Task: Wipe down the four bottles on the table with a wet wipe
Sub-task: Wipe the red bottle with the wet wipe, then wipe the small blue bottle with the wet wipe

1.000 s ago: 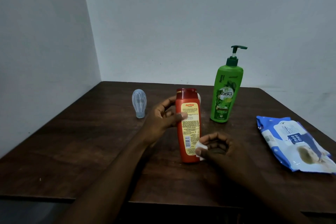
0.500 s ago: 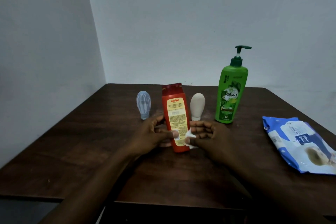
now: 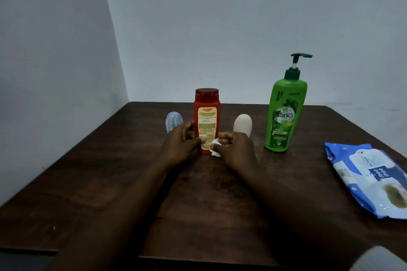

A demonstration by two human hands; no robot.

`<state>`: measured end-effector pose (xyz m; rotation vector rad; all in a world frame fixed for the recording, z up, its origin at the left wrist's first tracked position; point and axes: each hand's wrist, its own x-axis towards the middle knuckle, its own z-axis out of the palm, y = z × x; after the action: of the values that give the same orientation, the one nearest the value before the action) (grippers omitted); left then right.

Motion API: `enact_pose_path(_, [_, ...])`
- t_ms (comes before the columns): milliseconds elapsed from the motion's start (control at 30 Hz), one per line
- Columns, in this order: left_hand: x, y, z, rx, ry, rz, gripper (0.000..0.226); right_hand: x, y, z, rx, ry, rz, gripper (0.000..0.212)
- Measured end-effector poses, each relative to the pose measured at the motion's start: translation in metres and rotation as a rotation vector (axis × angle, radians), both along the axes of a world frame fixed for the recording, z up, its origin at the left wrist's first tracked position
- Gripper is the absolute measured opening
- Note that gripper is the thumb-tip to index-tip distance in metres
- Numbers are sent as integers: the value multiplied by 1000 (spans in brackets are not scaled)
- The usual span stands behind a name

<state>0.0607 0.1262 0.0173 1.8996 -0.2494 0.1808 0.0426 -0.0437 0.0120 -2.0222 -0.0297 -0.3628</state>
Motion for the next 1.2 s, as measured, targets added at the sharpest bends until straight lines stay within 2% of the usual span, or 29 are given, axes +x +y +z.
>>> enact_pose_path(167, [6, -4, -1, 74, -41, 52, 51, 8, 8, -5, 24, 0, -50, 41])
enact_pose_path(600, [4, -12, -6, 87, -75, 109, 50, 14, 5, -7, 16, -18, -35, 40])
enact_pose_path(700, [2, -14, -9, 68, -83, 144, 56, 10, 2, -6, 37, -40, -36, 38])
enact_pose_path(800, [-3, -13, -8, 21, -150, 282, 63, 5, -4, -6, 49, -66, -43, 35])
enact_pose_path(933, [-14, -3, -3, 17, -336, 538, 43, -3, -9, -7, 71, -81, -41, 32])
enact_pose_path(1000, [-18, 6, 1, 2, -370, 659, 42, -6, -9, -5, 85, -86, -25, 32])
enact_pose_path(1033, [-17, 10, 1, -4, -337, 703, 44, -8, -8, -5, 85, -86, -15, 33])
enact_pose_path(1100, [-13, 19, -2, 28, -151, 731, 51, -10, -7, -3, 81, -79, 6, 34])
enact_pose_path(1200, [-8, 26, -12, 201, 105, 670, 60, -9, -7, -4, 56, -60, 52, 36])
